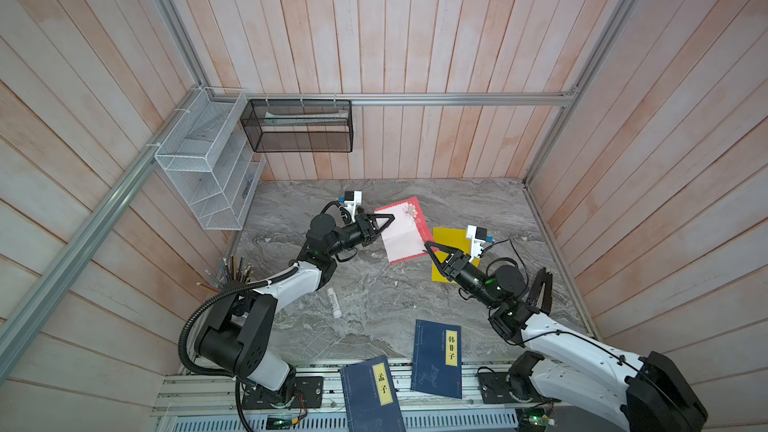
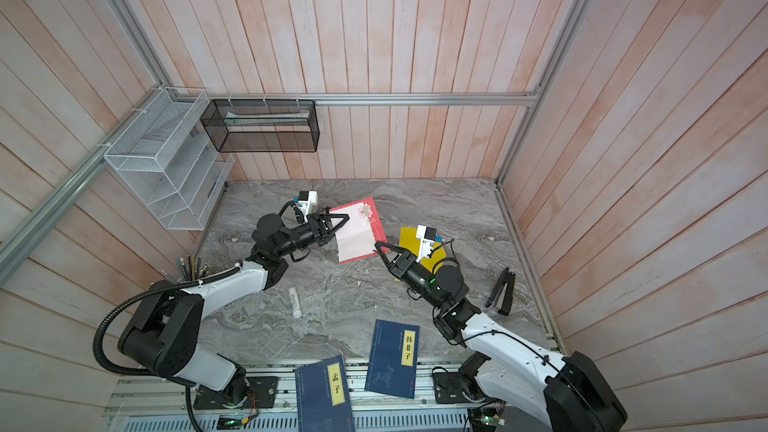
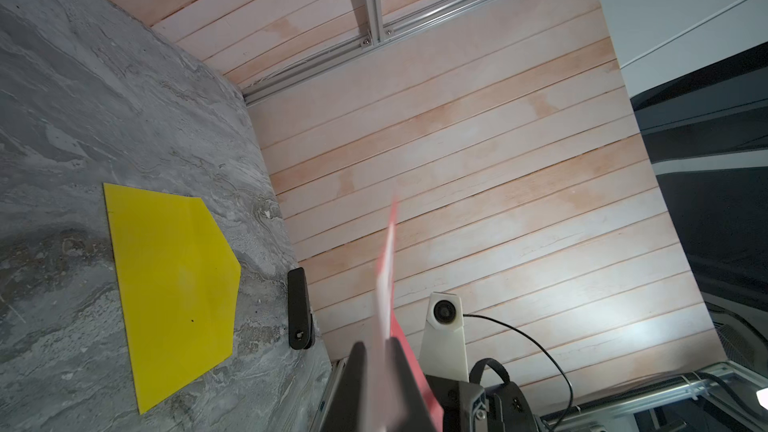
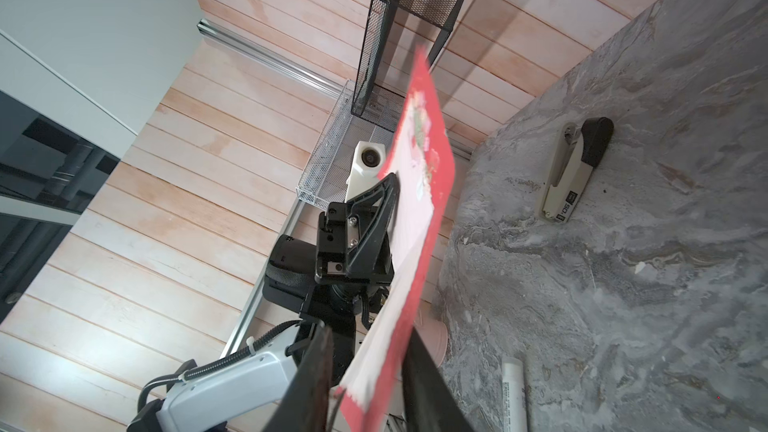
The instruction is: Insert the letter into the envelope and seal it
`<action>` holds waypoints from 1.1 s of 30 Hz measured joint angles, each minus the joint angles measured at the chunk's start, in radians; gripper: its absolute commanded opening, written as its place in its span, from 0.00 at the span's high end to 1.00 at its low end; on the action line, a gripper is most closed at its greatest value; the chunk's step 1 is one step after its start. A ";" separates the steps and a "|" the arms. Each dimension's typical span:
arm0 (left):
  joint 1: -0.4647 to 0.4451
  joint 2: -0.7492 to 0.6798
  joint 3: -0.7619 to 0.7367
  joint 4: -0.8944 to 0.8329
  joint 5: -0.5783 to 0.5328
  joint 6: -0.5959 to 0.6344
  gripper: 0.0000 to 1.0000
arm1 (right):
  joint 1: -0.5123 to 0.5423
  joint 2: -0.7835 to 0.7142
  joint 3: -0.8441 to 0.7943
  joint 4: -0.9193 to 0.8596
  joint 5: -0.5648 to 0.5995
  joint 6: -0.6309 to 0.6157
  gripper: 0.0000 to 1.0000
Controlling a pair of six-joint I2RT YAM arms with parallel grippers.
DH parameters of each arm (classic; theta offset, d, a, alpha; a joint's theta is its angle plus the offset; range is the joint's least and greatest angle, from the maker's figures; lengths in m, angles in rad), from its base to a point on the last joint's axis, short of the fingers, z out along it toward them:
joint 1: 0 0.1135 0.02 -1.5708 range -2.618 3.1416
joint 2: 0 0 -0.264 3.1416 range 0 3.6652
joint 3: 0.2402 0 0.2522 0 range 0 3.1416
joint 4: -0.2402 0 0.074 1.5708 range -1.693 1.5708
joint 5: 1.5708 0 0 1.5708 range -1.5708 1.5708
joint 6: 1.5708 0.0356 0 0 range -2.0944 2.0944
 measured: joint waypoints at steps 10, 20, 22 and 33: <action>0.015 -0.087 0.042 -0.199 -0.019 0.093 1.00 | -0.004 -0.135 0.005 -0.207 0.039 -0.259 0.33; 0.021 -0.145 0.042 -0.183 -0.084 0.040 1.00 | -0.004 -0.181 -0.110 -0.225 0.126 -0.325 0.36; 0.021 -0.146 0.042 -0.167 -0.098 0.022 1.00 | -0.004 -0.154 -0.125 -0.222 0.138 -0.317 0.38; -0.016 -0.139 0.042 -0.085 -0.131 -0.047 1.00 | 0.036 0.200 -0.060 -0.062 0.115 -0.250 0.45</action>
